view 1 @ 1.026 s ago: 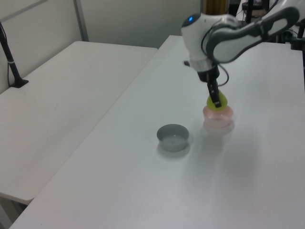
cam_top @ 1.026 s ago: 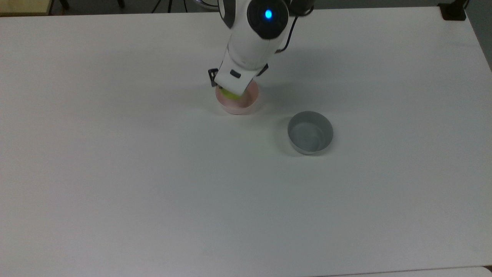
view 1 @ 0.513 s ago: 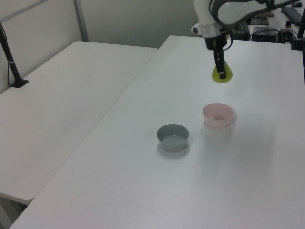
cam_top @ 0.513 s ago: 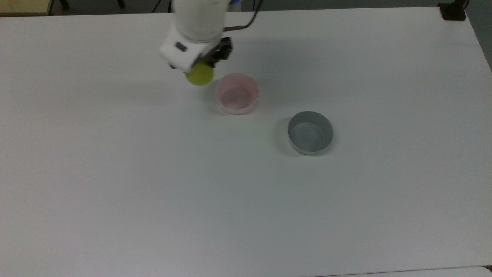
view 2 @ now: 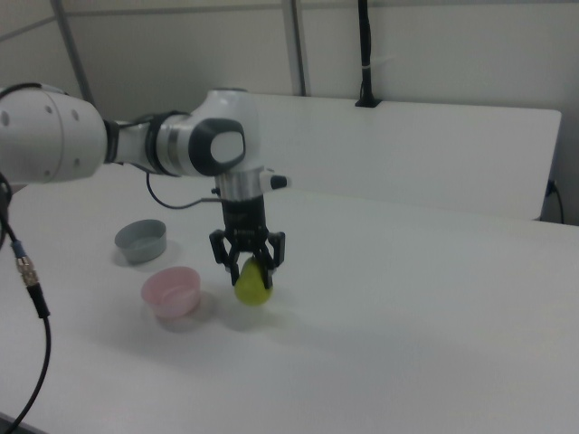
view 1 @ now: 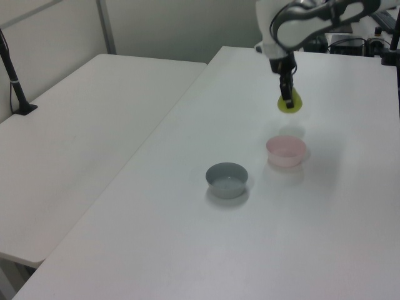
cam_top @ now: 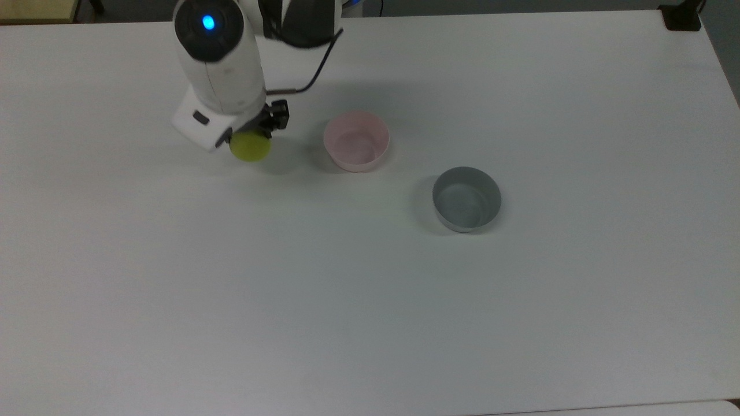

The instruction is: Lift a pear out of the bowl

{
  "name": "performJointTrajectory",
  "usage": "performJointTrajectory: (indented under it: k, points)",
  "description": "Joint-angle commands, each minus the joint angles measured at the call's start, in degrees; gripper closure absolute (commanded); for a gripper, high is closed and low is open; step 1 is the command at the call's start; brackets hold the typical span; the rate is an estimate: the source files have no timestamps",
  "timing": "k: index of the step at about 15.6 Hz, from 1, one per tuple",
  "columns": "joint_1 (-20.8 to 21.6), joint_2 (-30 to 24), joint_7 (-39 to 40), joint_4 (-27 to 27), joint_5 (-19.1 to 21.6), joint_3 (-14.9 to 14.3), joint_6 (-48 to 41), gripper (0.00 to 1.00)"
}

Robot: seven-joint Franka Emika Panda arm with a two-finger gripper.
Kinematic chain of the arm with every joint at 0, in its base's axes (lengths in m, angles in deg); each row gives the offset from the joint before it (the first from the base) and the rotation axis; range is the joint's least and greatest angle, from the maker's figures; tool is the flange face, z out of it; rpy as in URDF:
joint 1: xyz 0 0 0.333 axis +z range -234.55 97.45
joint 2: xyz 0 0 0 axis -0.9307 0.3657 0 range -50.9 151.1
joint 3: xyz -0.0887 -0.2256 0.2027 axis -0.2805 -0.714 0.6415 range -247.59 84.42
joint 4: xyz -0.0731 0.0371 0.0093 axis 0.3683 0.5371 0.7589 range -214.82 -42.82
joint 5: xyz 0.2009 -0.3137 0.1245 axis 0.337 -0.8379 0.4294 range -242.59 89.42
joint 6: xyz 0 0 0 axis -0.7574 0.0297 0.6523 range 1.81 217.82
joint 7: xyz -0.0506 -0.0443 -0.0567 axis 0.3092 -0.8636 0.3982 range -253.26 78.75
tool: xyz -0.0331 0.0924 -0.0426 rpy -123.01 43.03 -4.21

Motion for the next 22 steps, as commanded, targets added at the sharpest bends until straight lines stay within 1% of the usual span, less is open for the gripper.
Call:
performJointTrajectory:
  k: [1,2,3,4,5,7,8,11,14,16,19,22]
  points:
    - [0.8,4.69,-3.93,0.26,-1.81,0.17,4.36,0.45]
    - [0.8,5.4,-3.94,0.26,-2.16,0.17,4.81,0.4]
    - [0.8,5.67,-4.03,0.26,-2.77,0.17,4.81,0.28]
    - [0.89,5.68,-4.2,0.26,-3.21,0.17,4.81,0.13]
    - [0.97,5.5,-4.38,0.26,-3.31,0.17,4.81,0.01]
    - [1.5,3.84,-4.82,0.35,-3.31,0.17,4.38,0.0]
    - [1.59,2.09,-5.34,0.35,-3.13,0.17,4.11,0.0]
    - [1.5,-5.64,-8.76,0.26,-1.82,0.26,2.19,0.0]
    - [1.15,-12.67,-11.05,0.61,2.31,0.17,-2.82,0.0]
    - [0.8,-16.28,-11.41,0.61,2.58,0.17,-6.16,0.0]
    - [0.09,-19.28,-11.67,0.52,2.58,0.26,-9.5,0.0]
    - [0.1,-19.46,-13.43,0.43,2.49,0.44,-10.57,0.0]
